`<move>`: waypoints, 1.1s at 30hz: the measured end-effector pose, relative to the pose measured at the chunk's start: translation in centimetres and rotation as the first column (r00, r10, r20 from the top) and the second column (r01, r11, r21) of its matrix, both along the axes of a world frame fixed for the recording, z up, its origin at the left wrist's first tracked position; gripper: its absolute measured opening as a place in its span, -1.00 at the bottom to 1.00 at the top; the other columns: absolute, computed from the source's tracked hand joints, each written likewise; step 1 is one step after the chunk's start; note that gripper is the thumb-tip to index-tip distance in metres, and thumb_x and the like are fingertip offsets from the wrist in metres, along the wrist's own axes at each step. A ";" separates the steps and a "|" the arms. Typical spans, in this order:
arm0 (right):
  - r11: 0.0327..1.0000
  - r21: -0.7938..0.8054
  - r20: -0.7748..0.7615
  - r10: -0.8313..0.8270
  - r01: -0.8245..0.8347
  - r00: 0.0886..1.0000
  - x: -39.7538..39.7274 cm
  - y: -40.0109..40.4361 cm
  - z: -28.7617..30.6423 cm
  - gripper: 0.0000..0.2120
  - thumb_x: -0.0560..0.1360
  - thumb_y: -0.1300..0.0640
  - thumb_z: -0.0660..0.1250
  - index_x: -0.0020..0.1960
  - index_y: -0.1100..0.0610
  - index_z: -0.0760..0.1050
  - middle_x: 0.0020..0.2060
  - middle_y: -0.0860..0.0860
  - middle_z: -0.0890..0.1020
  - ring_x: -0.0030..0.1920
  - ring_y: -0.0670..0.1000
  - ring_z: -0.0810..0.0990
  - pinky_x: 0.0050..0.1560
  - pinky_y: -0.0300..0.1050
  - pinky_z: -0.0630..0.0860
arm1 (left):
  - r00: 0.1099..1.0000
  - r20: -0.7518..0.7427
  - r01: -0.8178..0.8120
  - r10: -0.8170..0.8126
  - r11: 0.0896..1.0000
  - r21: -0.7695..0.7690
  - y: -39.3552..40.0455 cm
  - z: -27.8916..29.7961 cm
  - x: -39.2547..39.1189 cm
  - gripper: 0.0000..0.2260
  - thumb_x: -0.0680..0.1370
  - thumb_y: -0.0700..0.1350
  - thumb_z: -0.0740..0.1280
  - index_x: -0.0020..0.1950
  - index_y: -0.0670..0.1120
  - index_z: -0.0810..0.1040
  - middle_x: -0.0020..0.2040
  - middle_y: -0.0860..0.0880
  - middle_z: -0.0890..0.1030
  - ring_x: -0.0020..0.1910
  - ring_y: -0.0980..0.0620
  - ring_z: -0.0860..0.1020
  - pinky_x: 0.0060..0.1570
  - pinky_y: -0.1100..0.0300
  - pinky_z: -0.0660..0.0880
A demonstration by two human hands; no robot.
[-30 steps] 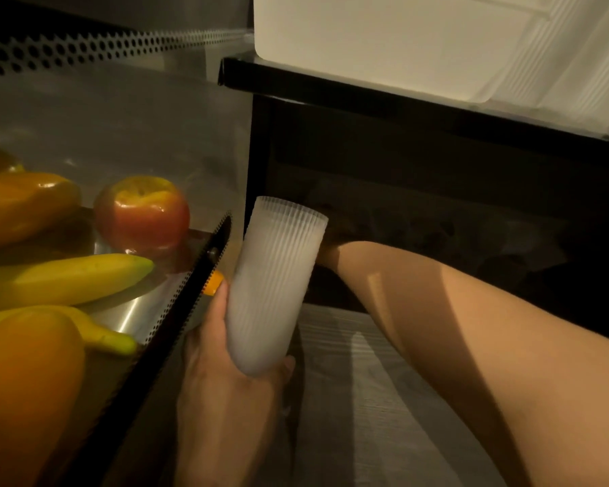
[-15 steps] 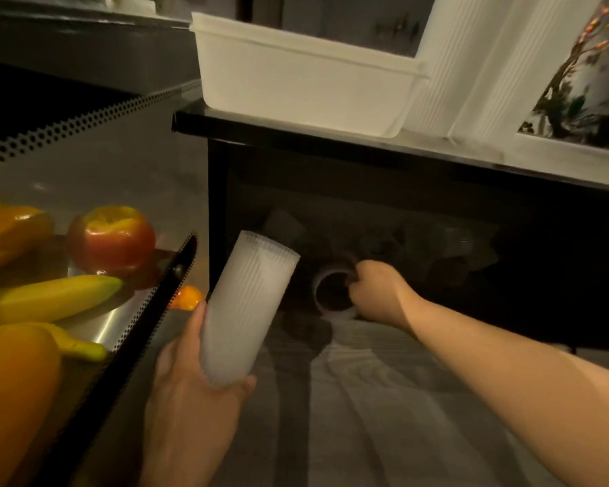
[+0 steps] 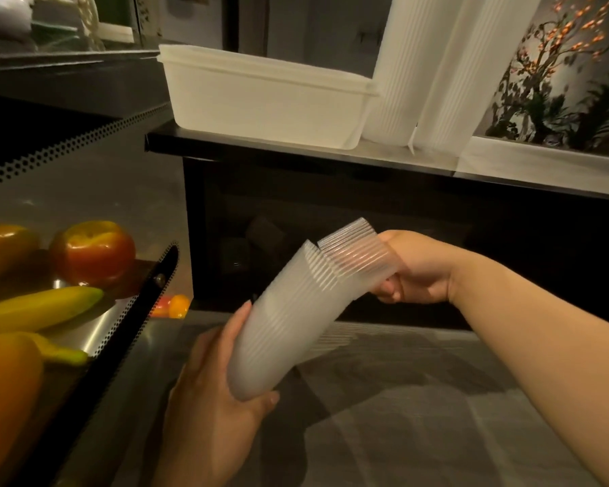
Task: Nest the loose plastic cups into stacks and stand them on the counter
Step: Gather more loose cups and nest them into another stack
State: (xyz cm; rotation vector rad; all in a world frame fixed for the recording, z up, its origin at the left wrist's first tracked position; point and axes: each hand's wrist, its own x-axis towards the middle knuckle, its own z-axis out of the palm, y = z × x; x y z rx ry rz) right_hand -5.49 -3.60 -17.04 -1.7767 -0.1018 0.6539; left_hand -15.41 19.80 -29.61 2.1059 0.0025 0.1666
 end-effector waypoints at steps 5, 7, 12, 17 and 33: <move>0.970 0.097 0.101 -0.232 0.223 0.967 -0.2 -1.0 0.6 -0.77 0.61 0.17 0.20 0.19 0.11 0.57 -0.26 0.07 0.62 -0.43 -0.08 0.43 -0.45 -0.27 0.39 | 1.000 0.001 -0.006 0.006 1.000 -0.023 -0.3 0.0 0.0 0.13 0.21 -0.17 0.65 0.22 0.72 -0.05 0.24 0.35 0.21 0.24 0.25 0.27 0.32 -0.01 0.36; 0.907 0.193 0.177 -0.409 0.376 0.895 -0.2 -1.6 0.5 -0.73 0.58 0.11 0.27 0.25 0.12 0.51 -0.09 0.12 0.62 -0.36 -0.06 0.49 -0.37 -0.25 0.48 | 1.000 -0.010 -0.014 0.014 0.999 -0.032 -0.6 -0.3 0.3 0.14 0.19 -0.20 0.65 0.27 0.69 0.00 0.27 0.34 0.25 0.25 0.21 0.32 0.30 -0.04 0.39; 0.933 0.117 0.545 -0.348 0.342 0.763 -1.6 -2.8 -0.9 -0.63 0.58 -0.17 0.16 0.24 0.00 0.53 -0.30 -0.03 0.49 -0.35 -0.05 0.45 -0.22 -0.17 0.46 | 0.998 0.044 0.047 -0.043 0.994 -0.095 -2.6 -0.9 1.0 0.06 0.25 -0.27 0.61 0.31 0.59 0.08 0.28 0.32 0.25 0.24 0.21 0.33 0.20 0.20 0.39; 0.948 -0.085 0.777 -0.130 0.307 0.616 -3.4 -3.9 -2.6 -0.63 0.62 0.14 0.19 0.33 -0.23 0.35 -0.16 -0.05 0.60 -0.23 -0.13 0.58 -0.14 -0.32 0.55 | 0.996 0.043 0.079 -0.074 0.991 -0.113 -4.4 -0.4 1.4 -0.01 0.31 -0.21 0.59 0.36 0.55 0.09 0.26 0.30 0.24 0.20 0.20 0.34 0.07 0.24 0.34; 0.508 -0.311 0.635 -0.518 0.803 0.573 7.5 -13.5 -9.4 -0.66 0.60 0.05 0.24 0.35 0.10 0.45 0.27 0.18 0.53 0.32 0.22 0.47 0.27 0.03 0.40 | 0.996 0.067 -0.066 0.064 0.997 0.026 -8.2 -1.8 8.6 -0.06 0.32 -0.14 0.59 0.50 0.35 0.14 0.36 0.09 0.31 0.22 0.00 0.41 0.19 0.03 0.38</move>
